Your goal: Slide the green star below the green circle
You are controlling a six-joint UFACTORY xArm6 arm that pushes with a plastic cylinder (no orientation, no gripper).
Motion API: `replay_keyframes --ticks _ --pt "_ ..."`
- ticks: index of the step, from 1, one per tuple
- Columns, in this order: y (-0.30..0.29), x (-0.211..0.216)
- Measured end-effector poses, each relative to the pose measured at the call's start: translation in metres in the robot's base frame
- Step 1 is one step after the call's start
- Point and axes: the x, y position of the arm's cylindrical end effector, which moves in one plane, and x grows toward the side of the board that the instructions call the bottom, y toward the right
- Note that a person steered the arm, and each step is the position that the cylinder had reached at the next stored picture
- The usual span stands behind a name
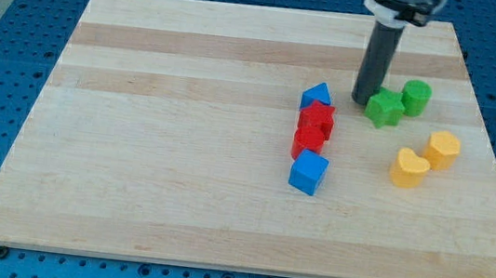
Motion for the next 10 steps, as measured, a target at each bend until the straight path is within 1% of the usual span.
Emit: replay_keyframes --ticks 2,5,7,8,9,10 --pt "0.002 0.005" --pt "0.021 0.011" --pt "0.022 0.012" --pt "0.016 0.012" --pt "-0.003 0.005" --pt "-0.006 0.0"
